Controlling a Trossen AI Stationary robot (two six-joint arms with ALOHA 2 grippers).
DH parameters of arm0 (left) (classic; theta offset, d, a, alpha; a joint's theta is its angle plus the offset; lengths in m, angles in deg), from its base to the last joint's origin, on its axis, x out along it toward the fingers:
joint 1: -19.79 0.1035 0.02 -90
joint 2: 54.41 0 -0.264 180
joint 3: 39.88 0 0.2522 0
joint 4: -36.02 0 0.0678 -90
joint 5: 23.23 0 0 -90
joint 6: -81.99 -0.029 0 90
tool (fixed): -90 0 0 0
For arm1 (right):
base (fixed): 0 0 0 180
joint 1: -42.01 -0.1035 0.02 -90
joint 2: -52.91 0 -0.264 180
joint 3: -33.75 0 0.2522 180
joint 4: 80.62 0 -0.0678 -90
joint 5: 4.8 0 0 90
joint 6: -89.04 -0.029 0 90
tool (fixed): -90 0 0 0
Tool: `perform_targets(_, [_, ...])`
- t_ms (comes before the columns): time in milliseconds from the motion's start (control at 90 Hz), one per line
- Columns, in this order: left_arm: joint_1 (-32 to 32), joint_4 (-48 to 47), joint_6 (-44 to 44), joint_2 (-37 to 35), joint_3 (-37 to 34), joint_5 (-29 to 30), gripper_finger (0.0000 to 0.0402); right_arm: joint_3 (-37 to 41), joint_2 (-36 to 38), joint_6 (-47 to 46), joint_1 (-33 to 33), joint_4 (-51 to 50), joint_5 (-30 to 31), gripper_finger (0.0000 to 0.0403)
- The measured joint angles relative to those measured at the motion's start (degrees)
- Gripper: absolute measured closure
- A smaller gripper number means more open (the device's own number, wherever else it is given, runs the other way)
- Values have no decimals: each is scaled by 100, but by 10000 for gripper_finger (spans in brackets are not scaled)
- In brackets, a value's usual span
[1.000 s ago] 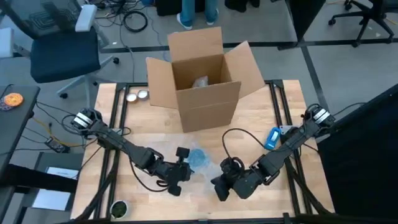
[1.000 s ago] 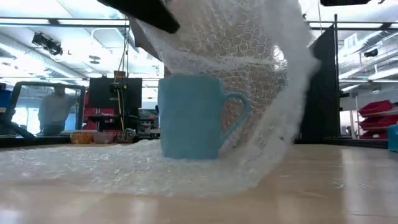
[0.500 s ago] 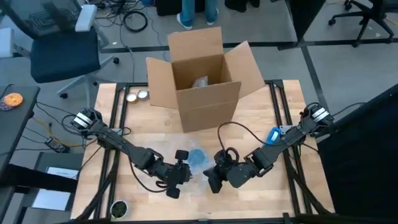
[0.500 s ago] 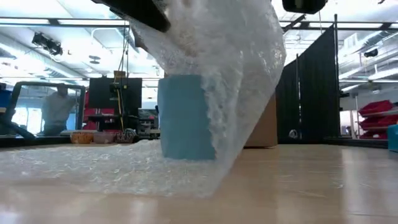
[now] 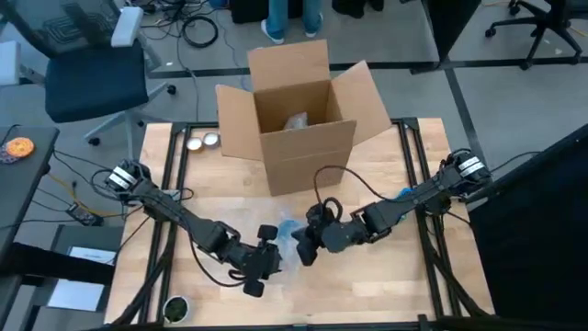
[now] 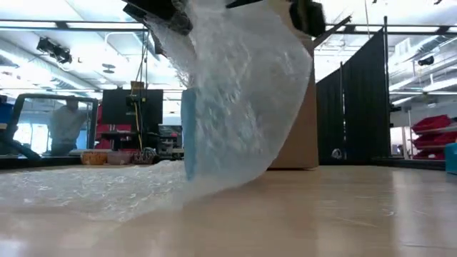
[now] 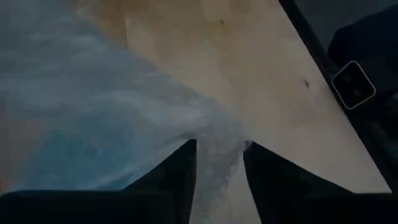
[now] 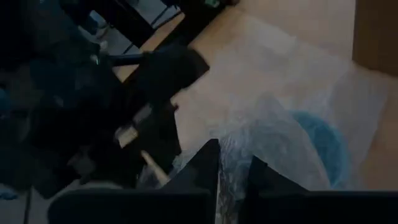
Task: Wrap mug
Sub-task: Wrap the blue cup with bubble wrap
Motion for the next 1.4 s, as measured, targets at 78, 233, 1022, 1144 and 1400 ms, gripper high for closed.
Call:
perform_targets(78, [-84,4,-4,0,0,-89,271,0,-2,302,125,-101,-179,403])
perform_targets(233, [-334,139,-2,2,2,-108,270,0,-7,628,285,-91,-285,403])
perform_targets(1022, [-523,73,492,2,2,-18,270,2,-886,1870,430,1276,-781,403])
perform_targets(1144, [-585,-90,635,2,2,-36,270,1,-944,1816,489,1134,-768,403])
perform_targets(1400, [-667,-414,1215,2,2,-709,260,2,-957,1825,487,809,-786,403])
